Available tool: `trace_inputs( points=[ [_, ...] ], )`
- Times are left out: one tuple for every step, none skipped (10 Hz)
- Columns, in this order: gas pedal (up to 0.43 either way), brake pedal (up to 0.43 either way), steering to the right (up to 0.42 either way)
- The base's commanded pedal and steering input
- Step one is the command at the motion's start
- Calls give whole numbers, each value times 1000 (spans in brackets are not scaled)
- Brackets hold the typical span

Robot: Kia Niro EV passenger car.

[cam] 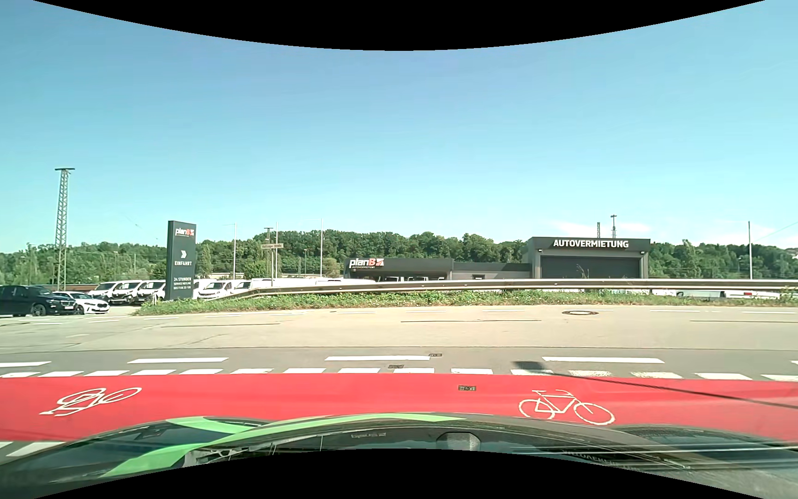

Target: Follow the waypoints while adhering to traffic rules and regulations

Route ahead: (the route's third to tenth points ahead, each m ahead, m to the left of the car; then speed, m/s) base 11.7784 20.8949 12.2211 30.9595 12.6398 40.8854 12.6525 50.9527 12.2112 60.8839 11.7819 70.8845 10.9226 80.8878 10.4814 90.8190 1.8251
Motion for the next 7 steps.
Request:
trace_inputs(
  points=[
    [0,104,151],
    [0,24,151],
    [0,0,151],
    [0,0,151],
    [0,0,150],
    [0,0,150],
    [0,6,150]
  ],
)
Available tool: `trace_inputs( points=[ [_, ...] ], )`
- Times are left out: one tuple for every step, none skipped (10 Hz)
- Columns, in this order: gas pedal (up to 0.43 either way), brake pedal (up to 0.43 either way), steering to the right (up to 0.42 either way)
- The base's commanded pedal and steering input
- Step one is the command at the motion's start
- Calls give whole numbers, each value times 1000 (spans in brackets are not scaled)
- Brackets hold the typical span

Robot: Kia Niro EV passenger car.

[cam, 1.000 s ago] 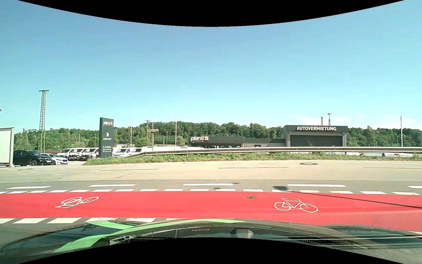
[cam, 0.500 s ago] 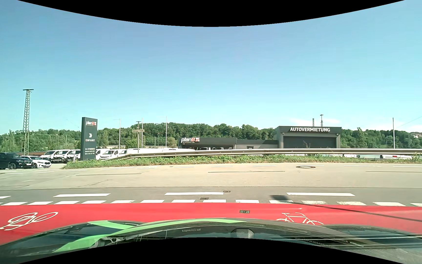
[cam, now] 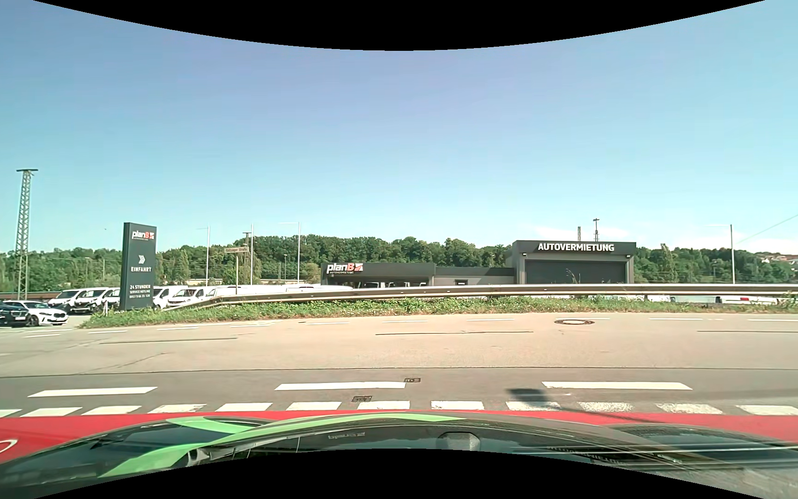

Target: Follow the waypoints while adhering to traffic rules and regulations

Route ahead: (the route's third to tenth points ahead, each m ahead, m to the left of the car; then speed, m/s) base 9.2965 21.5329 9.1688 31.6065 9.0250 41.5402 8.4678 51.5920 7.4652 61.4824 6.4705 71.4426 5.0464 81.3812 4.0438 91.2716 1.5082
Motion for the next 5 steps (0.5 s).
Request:
trace_inputs(
  points=[
    [0,6,149],
    [0,30,148],
    [0,37,144],
    [0,37,140],
    [0,37,134]
  ],
)
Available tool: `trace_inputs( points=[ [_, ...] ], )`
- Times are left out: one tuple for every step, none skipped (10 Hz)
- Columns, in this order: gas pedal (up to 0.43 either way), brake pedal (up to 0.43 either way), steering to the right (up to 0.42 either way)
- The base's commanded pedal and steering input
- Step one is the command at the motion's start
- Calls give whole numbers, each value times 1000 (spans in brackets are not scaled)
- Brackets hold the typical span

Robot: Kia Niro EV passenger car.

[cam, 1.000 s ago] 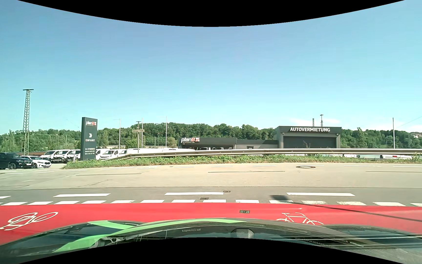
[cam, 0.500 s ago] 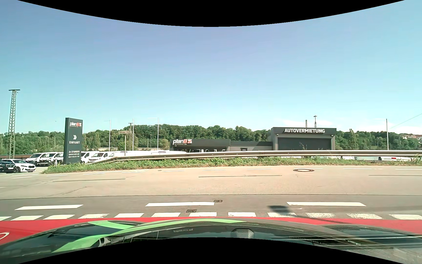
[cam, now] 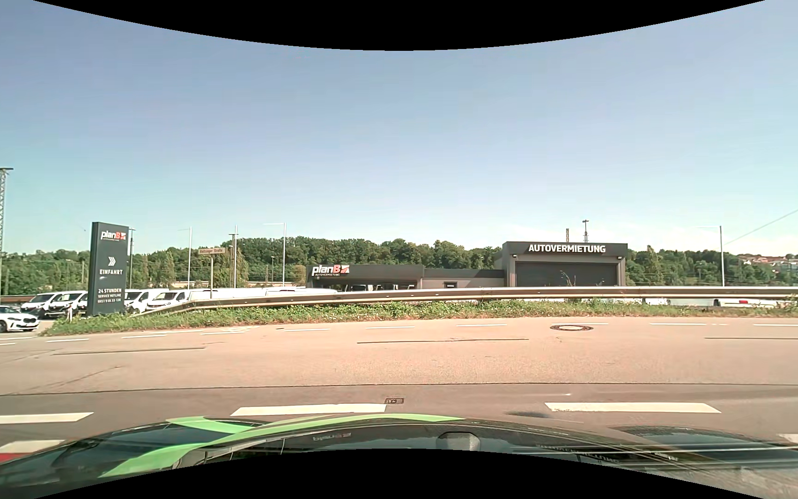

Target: Follow the waypoints while adhering to traffic rules and regulations

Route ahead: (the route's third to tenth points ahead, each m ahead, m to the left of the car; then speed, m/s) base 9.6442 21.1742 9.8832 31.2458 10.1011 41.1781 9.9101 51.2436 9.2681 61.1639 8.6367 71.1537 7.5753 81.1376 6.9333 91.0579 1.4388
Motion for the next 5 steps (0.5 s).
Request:
trace_inputs(
  points=[
    [0,43,124],
    [0,49,113],
    [0,61,101],
    [0,73,91],
    [0,73,80]
  ],
)
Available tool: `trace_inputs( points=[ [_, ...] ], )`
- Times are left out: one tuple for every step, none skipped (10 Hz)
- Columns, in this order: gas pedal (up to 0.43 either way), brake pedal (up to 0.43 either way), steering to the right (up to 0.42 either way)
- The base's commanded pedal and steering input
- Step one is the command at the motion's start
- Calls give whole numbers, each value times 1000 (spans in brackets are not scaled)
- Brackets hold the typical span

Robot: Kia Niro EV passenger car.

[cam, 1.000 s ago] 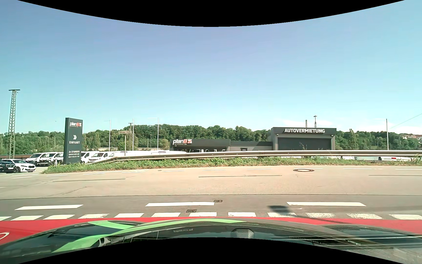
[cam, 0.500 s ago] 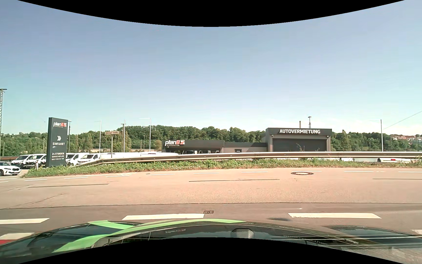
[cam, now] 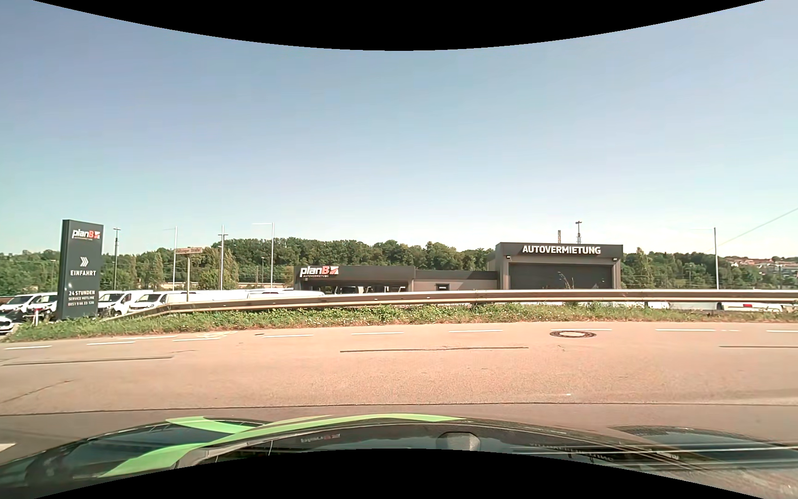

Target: Follow the waypoints while adhering to traffic rules and regulations

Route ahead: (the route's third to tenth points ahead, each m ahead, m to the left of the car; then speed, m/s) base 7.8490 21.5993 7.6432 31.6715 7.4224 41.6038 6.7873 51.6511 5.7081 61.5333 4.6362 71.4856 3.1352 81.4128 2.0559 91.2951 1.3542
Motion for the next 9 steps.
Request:
trace_inputs(
  points=[
    [0,73,73],
    [0,73,68],
    [0,73,64],
    [0,98,61],
    [0,116,61],
    [0,128,61],
    [0,134,61],
    [0,140,59],
    [0,146,58]
  ],
)
